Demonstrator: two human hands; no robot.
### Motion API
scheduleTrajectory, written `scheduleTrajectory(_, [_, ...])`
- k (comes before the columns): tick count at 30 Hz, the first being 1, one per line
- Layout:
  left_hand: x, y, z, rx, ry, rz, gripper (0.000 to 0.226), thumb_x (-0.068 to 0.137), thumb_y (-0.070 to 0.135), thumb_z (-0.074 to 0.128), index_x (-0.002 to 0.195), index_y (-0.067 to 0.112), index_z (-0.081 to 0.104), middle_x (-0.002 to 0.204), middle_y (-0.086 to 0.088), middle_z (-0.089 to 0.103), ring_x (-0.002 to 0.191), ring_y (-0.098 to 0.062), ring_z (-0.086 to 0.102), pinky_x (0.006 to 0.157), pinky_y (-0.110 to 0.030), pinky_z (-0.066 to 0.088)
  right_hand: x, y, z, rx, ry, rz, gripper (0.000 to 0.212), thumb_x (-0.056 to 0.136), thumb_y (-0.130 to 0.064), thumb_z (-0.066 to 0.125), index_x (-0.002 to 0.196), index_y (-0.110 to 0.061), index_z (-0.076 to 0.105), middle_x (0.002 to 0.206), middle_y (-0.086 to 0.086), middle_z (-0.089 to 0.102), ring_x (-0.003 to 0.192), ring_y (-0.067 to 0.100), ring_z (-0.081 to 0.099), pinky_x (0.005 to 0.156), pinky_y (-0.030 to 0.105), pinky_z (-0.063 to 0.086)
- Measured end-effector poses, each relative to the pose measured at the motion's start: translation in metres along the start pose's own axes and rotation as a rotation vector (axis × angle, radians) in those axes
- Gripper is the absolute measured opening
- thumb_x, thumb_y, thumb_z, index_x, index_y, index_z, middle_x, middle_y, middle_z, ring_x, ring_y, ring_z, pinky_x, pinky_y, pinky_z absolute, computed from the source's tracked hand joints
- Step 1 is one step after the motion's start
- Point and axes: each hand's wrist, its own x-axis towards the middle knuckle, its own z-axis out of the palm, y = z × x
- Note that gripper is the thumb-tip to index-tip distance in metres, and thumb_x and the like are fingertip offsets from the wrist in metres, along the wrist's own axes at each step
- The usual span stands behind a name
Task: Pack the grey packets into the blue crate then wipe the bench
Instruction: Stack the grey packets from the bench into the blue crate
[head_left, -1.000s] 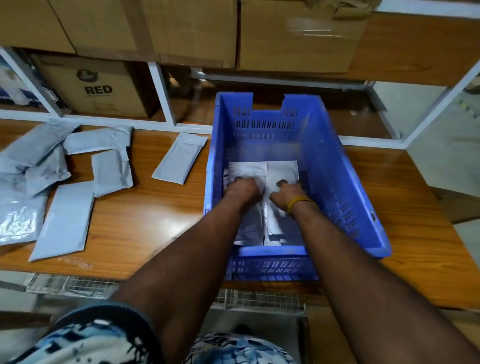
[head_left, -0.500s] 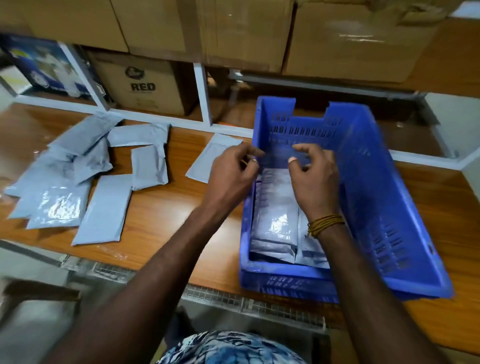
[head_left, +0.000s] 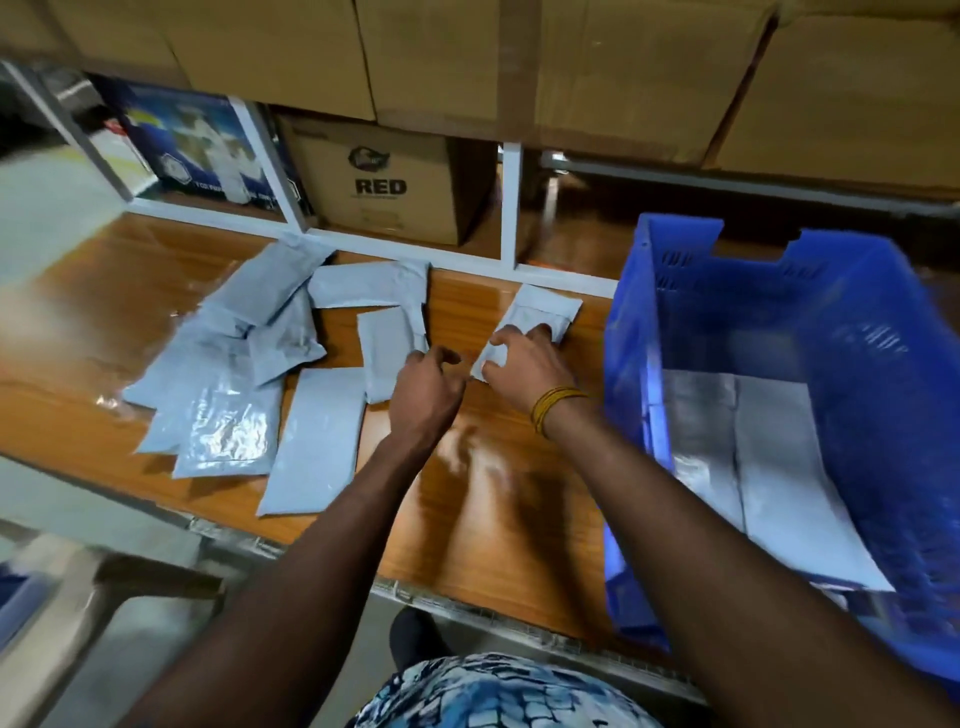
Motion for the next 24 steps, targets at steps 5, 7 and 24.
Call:
scheduleTrajectory(5, [0.039, -0.038, -0.005, 0.136, -0.076, -0.054, 0.052, 0.094, 0.039, 0.053, 0.142, 0.023, 0.044, 0.135, -0.018, 0.046, 0.121, -0.040, 0.050, 0.097, -0.052, 0.047, 0.051, 0.001, 0.049, -0.086, -0.147, 0.062, 0.053, 0.093, -0.040, 0.056, 0.142, -0.024, 0.043, 0.151, 0.012, 0.028, 0.138, 0.037, 0.032, 0.111, 0.050, 0.034])
scheduleTrajectory(7, [0.053, -0.051, -0.006, 0.143, -0.090, -0.044, 0.059, 0.093, 0.040, 0.054, 0.148, 0.026, 0.035, 0.143, -0.018, 0.041, 0.128, -0.042, 0.045, 0.102, -0.056, 0.044, 0.064, 0.009, 0.067, -0.128, -0.171, 0.095, 0.056, 0.094, -0.041, 0.055, 0.146, -0.026, 0.039, 0.159, 0.010, 0.018, 0.146, 0.035, 0.020, 0.115, 0.052, 0.027])
scheduleTrajectory(24, [0.045, -0.090, 0.004, 0.449, -0.250, 0.212, 0.051, 0.091, 0.045, 0.055, 0.135, 0.021, 0.046, 0.149, -0.019, 0.031, 0.133, -0.047, 0.033, 0.101, -0.055, 0.044, -0.010, 0.016, 0.116, -0.367, 0.105, 0.123, 0.046, 0.098, -0.048, 0.041, 0.138, -0.029, 0.050, 0.135, 0.003, 0.055, 0.122, 0.028, 0.049, 0.099, 0.042, 0.038])
